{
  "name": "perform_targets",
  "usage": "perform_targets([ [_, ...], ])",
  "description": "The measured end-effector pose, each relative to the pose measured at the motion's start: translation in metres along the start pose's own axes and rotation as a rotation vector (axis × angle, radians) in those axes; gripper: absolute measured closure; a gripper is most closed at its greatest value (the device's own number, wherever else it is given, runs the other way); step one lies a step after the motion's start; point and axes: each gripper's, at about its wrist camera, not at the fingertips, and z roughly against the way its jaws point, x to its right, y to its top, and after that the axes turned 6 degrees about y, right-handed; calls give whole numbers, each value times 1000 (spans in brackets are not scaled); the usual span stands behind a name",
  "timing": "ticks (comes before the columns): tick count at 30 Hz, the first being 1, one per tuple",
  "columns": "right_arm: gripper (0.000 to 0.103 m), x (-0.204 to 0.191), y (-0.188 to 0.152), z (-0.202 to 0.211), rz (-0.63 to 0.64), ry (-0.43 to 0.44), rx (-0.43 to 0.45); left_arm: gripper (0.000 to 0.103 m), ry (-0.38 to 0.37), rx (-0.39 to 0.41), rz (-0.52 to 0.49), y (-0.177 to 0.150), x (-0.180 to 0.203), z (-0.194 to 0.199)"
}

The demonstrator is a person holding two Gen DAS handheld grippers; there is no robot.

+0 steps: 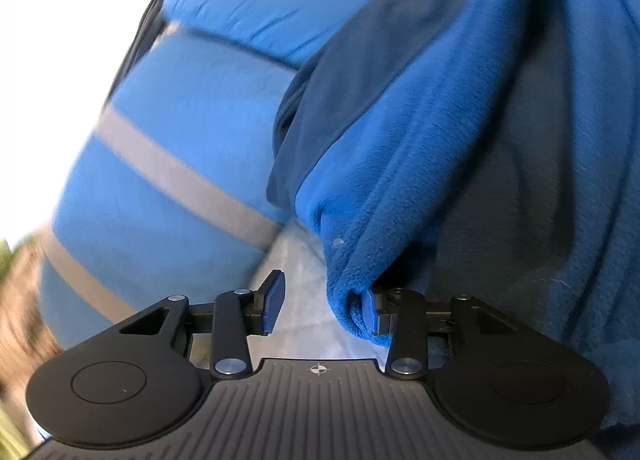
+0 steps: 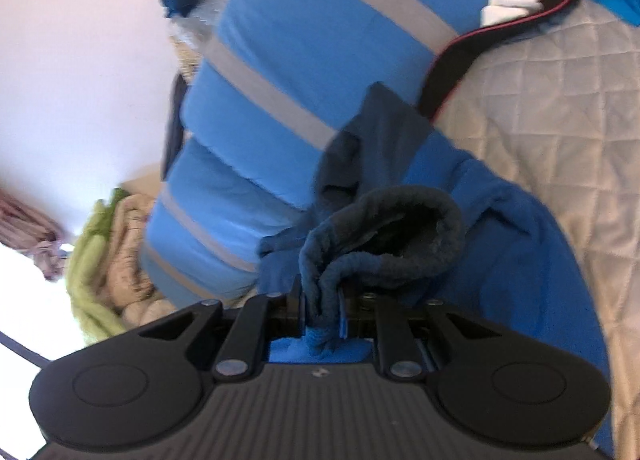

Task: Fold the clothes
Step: 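Hold the hem with the right gripper while the left gripper grasps the jacket edge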

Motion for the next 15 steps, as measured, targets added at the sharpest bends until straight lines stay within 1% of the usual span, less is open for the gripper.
perform_targets([
  [1, 87, 0, -3, 2, 11, 9, -1, 65, -24, -14, 65, -2, -6, -1],
  [3, 87, 8, -13, 5, 5, -29, -15, 64, -89, -43, 209, -9, -21, -6],
  [5, 87, 27, -25, 5, -42, -88, -38, 62, -155, -69, 337, -15, -33, -11],
  [6, 87, 36, -30, 4, -65, -112, -48, 61, -180, -78, 386, -17, -39, -14],
  [7, 87, 44, -35, 4, -89, -118, -51, 54, -172, -73, 389, -17, -40, -13],
  [8, 87, 52, -39, 4, -112, -124, -54, 47, -131, -53, 347, -14, -37, -8],
  [9, 88, 59, -43, 4, -133, -129, -56, 45, -85, -29, 292, -11, -32, -2],
  [10, 88, 63, -45, 3, -143, -132, -56, 42, -31, 8, 204, -4, -23, 5],
  [11, 88, 66, -47, 3, -151, -134, -57, 42, 12, 55, 106, 0, -13, 15],
  [12, 88, 67, -47, 2, -153, -134, -57, 42, 32, 111, 14, 1, -3, 26],
  [14, 88, 66, -46, 2, -151, -134, -56, 42, 38, 203, -107, 1, 9, 41],
  [15, 88, 65, -43, 1, -147, -134, -56, 42, 42, 236, -157, 1, 14, 47],
])
